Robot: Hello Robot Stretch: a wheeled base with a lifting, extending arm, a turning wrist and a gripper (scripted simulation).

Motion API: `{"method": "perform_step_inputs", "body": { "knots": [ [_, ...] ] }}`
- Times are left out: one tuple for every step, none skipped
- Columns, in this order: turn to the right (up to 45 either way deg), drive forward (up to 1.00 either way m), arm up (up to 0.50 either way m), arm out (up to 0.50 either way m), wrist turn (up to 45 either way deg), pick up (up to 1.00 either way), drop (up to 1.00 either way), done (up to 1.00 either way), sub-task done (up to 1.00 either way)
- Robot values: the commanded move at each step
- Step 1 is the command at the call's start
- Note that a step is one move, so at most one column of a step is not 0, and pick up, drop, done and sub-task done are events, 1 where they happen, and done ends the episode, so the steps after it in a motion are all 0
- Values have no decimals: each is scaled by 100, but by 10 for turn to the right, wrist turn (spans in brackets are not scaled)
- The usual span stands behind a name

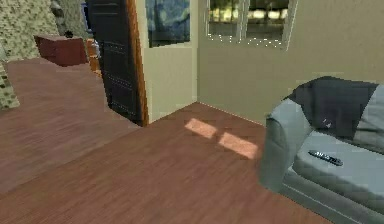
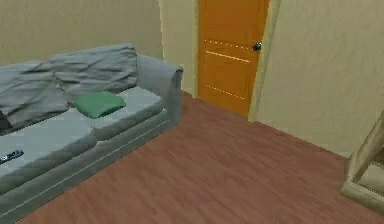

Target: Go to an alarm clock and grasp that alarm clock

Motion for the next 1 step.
{"method": "perform_step_inputs", "body": {
  "knots": [
    [-360, 0, 0, 0, 0, 0, 0, 0, 0]
  ]
}}
